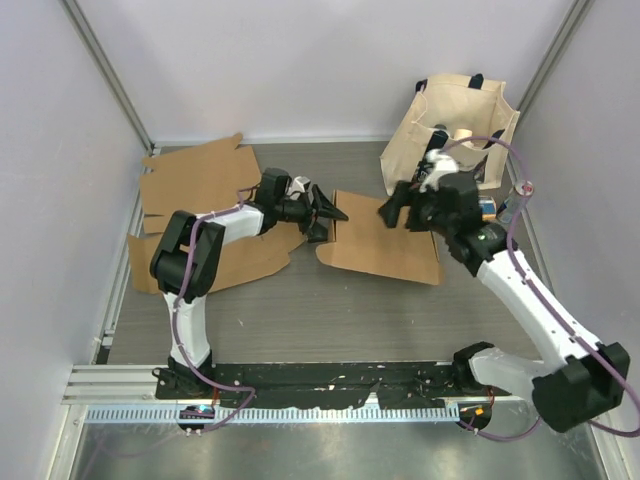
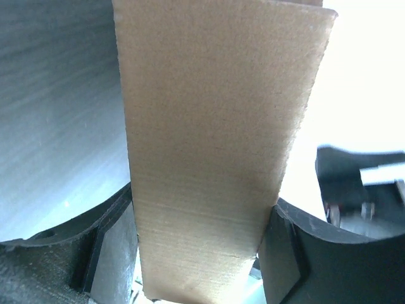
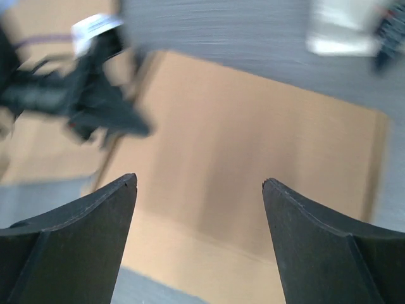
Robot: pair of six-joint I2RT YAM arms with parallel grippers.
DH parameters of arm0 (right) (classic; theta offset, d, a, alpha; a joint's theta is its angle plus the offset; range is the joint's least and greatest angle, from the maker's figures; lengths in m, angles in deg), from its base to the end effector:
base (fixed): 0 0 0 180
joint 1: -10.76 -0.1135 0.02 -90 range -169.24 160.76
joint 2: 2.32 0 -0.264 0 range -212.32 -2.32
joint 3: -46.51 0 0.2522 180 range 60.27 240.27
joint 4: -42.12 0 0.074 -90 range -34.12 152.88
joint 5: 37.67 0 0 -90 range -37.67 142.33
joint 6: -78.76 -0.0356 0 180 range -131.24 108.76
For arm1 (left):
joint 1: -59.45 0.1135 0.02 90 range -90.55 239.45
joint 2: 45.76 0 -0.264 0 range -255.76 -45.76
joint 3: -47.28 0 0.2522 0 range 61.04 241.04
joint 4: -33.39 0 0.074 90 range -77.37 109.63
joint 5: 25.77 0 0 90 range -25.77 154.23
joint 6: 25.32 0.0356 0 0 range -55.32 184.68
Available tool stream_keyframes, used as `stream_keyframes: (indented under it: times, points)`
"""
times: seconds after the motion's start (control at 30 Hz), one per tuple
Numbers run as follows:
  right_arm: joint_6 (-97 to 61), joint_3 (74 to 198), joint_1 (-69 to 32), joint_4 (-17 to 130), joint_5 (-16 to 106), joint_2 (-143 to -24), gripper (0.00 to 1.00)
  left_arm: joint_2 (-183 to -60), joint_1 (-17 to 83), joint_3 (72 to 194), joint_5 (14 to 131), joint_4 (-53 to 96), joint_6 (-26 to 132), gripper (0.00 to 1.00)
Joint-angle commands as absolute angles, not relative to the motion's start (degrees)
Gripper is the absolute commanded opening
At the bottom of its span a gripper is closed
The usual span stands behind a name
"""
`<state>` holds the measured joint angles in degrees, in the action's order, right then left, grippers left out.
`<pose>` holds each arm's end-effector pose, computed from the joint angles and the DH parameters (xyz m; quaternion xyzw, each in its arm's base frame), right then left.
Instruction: Fold the paper box
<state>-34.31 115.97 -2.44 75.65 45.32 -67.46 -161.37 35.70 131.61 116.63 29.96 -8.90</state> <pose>0.2482 0.0627 0.3187 0.0432 0.8604 0.2073 0.4635 0.3807 -0.1983 0.1661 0.1490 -0.8072 0.5709 0.0187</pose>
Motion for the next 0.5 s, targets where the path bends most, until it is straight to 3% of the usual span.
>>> stream_keyframes:
  times: [0.0, 0.1, 0.27, 0.47]
  points:
    - [-15.7, 121.3, -21.0, 82.8, 55.0, -63.8, 0.86, -155.6, 37.5, 132.1, 117.8, 19.4, -11.9, 0.38]
    - [-7.6, 124.3, -32.7, 86.9, 59.3, -65.3, 0.87, -154.0, 37.8, 128.3, 120.4, 19.3, -20.2, 0.33]
    - [0.3, 128.5, -46.0, 92.4, 66.1, -68.3, 0.87, -149.2, 37.9, 122.4, 120.7, 21.4, -27.7, 0.35]
    - [6.1, 126.6, -53.9, 91.1, 76.0, -69.6, 0.88, -145.0, 37.9, 118.4, 121.0, 23.2, -31.6, 0.36]
